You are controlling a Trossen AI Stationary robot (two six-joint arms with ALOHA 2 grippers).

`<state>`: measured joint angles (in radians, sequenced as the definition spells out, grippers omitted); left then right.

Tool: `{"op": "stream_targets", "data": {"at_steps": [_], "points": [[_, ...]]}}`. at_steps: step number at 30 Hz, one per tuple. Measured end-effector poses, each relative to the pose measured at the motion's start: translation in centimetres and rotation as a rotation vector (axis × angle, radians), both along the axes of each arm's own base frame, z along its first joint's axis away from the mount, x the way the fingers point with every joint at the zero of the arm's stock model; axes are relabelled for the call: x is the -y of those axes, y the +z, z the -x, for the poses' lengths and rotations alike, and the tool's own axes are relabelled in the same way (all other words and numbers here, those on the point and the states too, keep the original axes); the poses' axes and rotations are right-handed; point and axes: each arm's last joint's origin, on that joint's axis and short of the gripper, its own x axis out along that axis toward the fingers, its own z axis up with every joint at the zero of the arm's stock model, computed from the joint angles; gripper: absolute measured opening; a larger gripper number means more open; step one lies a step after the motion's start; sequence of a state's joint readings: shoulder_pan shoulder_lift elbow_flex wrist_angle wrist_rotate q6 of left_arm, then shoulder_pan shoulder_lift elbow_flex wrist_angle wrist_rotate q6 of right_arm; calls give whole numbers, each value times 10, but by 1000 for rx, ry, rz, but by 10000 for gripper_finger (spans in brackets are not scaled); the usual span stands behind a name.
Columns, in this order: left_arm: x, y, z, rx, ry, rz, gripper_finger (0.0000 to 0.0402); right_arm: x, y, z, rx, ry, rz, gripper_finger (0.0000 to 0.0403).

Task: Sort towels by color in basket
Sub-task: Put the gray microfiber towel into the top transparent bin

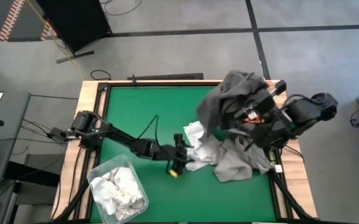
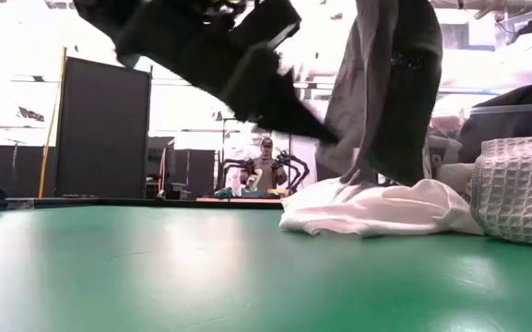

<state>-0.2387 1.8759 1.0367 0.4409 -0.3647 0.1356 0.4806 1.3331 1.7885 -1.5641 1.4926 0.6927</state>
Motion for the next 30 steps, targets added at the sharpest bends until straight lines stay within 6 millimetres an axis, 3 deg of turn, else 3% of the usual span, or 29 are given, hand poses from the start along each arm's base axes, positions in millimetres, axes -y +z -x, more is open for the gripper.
{"op": "stream_targets", "data": {"at_steps": [7, 12, 22, 30], "points": [[-52, 31, -16, 327, -4, 85, 263, -5, 6, 16, 4, 87, -35, 49], [-84, 48, -21, 449, -15, 95, 290, -5, 8, 24, 2, 116, -36, 49], [-118, 77, -45, 450, -74, 51, 307, -5, 7, 23, -44, 132, -37, 49], [-135, 69, -89, 385, -76, 54, 307, -9, 8, 27, -52, 172, -47, 49]]}}
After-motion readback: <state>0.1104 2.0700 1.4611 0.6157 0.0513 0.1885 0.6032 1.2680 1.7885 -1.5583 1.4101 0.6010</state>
